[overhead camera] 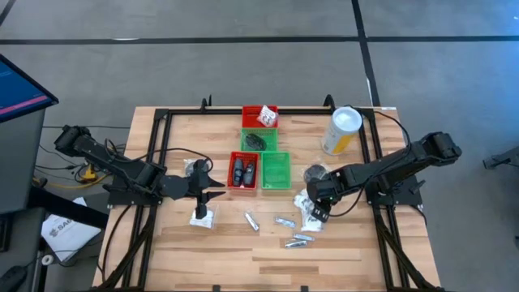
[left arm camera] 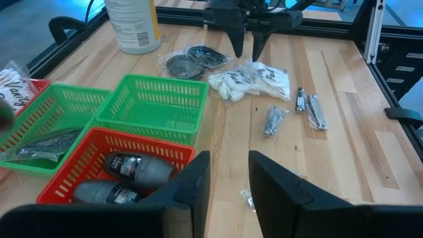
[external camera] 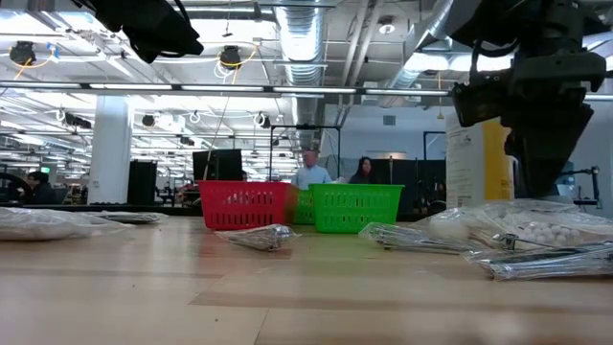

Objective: Pick & Place Travel size toiletries
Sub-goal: Put the white cotton pack into the top red bin

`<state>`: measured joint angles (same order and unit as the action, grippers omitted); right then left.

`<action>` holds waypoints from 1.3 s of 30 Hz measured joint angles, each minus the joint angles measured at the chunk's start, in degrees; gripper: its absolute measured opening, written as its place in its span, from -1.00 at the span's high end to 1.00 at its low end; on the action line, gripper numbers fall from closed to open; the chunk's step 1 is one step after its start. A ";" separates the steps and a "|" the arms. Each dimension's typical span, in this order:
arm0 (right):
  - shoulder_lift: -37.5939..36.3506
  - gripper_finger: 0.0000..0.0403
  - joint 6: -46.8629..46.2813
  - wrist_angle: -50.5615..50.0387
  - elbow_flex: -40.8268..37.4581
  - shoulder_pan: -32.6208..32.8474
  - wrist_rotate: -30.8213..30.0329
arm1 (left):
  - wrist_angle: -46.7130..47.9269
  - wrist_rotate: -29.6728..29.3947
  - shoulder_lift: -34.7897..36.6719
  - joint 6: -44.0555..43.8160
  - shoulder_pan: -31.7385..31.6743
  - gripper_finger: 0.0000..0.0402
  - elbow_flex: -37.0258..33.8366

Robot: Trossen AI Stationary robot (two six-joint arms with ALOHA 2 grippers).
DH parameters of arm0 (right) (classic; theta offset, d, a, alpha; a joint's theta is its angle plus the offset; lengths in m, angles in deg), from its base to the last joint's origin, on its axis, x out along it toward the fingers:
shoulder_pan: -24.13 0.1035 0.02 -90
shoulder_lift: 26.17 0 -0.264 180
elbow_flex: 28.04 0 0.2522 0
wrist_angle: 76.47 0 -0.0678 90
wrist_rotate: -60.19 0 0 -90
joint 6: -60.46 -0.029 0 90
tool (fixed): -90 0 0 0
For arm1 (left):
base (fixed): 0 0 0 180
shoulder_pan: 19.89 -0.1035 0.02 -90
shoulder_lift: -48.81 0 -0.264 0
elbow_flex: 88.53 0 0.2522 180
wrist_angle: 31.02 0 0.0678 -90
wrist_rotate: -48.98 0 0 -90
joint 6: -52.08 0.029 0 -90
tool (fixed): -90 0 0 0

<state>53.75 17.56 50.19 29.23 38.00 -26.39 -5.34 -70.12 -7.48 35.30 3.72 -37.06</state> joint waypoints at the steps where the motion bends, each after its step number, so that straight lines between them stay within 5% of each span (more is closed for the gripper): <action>1: 0.00 0.20 0.01 0.17 0.00 0.00 0.05 | 0.01 0.00 0.00 0.00 -0.02 0.53 0.00; 21: 7.31 0.45 4.32 5.19 0.06 0.25 2.73 | -0.20 0.00 0.00 0.00 -0.02 0.53 0.00; 28: 6.78 0.95 7.42 6.07 0.06 0.37 5.19 | -0.47 0.00 0.00 -0.02 -0.02 0.53 0.00; 39: 5.52 0.99 10.39 0.02 7.43 -0.28 6.81 | -1.03 0.02 0.00 0.00 0.00 0.53 0.00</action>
<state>59.27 27.94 50.21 36.66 37.72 -19.58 -6.37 -70.10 -7.48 35.30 3.73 -37.06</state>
